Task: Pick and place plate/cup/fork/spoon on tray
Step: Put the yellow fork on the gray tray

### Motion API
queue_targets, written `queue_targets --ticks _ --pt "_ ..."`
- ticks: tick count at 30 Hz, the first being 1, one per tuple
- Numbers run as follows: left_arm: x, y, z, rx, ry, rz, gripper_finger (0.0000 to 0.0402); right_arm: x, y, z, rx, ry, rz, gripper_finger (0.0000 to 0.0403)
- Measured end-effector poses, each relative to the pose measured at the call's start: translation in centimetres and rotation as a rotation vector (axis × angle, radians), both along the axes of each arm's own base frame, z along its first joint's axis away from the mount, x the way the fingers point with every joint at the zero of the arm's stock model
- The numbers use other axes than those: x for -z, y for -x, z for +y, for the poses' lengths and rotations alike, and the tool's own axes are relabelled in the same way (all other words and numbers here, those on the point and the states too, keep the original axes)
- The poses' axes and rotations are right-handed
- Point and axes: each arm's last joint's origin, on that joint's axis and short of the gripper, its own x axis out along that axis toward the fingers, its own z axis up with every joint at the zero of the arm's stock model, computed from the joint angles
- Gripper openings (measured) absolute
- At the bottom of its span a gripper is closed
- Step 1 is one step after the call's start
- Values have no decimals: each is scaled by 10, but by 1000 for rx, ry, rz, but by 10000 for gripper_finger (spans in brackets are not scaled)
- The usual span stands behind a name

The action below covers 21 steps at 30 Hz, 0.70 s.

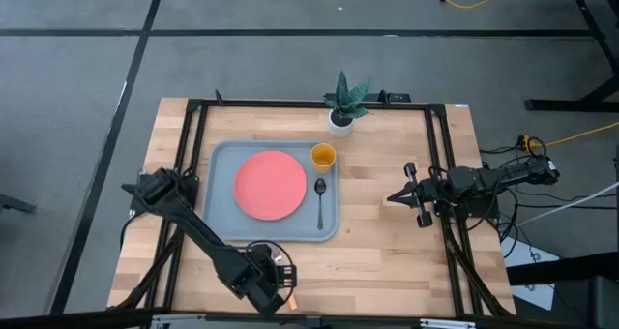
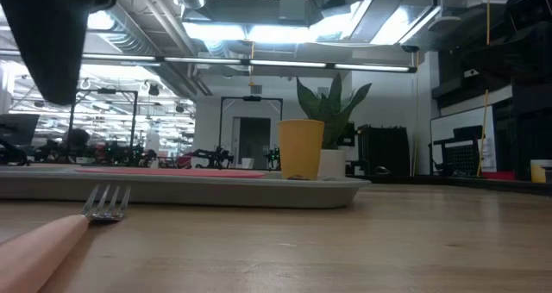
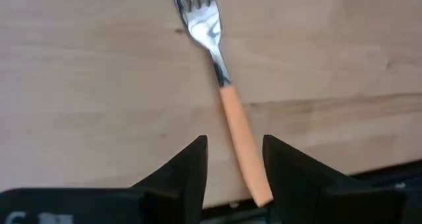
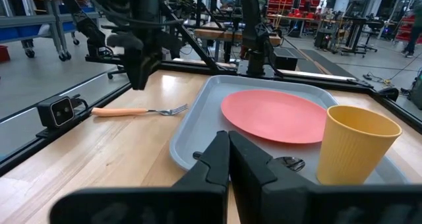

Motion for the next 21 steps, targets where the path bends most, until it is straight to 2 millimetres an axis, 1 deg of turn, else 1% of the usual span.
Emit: queue_targets --ticks 5,10,16,18,21 --pt "7 -5 4 -21 -45 -8 138 0 0 0 0 -1 0 11" --pt "13 -11 19 -22 -5 67 138 0 0 0 0 -1 0 11" --pt "13 -23 34 -15 28 91 138 0 0 0 0 -1 0 11" --pt "14 -25 34 -26 42 88 138 0 0 0 0 0 0 11" --pt "26 -31 23 -46 62 83 138 0 0 0 1 -1 1 11"
